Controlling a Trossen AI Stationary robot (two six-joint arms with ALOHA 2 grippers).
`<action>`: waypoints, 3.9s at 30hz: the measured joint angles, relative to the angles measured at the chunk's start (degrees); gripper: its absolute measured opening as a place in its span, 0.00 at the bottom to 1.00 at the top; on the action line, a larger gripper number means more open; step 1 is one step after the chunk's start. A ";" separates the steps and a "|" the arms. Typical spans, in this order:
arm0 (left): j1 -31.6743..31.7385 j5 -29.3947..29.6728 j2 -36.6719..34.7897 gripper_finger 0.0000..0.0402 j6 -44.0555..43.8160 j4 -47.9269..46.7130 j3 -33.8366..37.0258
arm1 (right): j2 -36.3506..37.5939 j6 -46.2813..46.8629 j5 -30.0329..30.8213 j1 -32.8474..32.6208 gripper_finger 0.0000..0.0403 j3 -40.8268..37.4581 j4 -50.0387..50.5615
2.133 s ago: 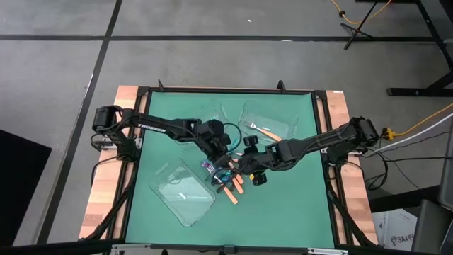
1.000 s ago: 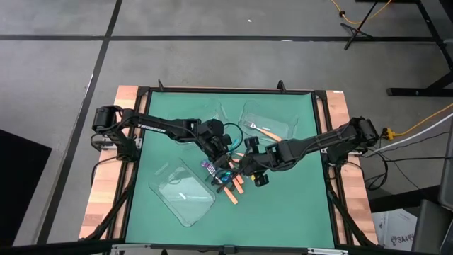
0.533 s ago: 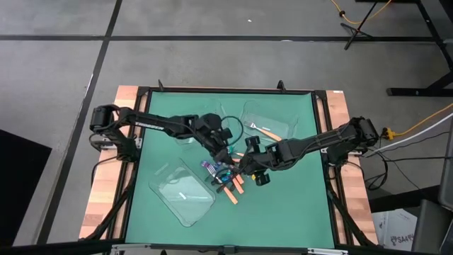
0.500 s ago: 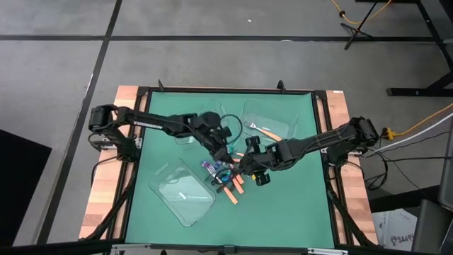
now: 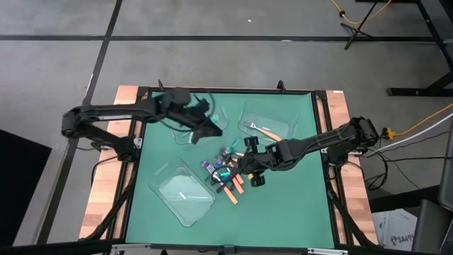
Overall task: Sort silverware by color (type)
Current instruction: Put the blue fork into the top left transparent bin
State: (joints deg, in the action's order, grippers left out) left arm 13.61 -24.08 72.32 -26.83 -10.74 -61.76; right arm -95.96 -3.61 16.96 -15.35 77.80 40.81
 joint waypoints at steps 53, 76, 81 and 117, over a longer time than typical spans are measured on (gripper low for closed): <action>-20.46 23.41 -8.63 0.19 21.50 12.11 0.09 | -0.02 -1.38 5.96 1.99 0.00 0.04 -61.98; -20.44 24.22 -8.00 0.08 21.42 11.60 0.09 | -0.02 -1.38 5.94 1.99 0.00 0.04 -61.91; -20.44 25.55 -8.03 0.02 22.01 11.57 0.09 | -0.02 -0.75 5.91 1.99 0.00 0.04 -61.97; -7.71 29.25 -8.05 0.00 15.10 -5.65 0.09 | 13.64 2.11 6.08 1.88 0.28 0.07 -8.35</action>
State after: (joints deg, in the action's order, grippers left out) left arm 5.89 5.17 64.27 -11.73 -16.39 -61.67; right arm -82.32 -1.51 23.04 -13.47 77.87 32.46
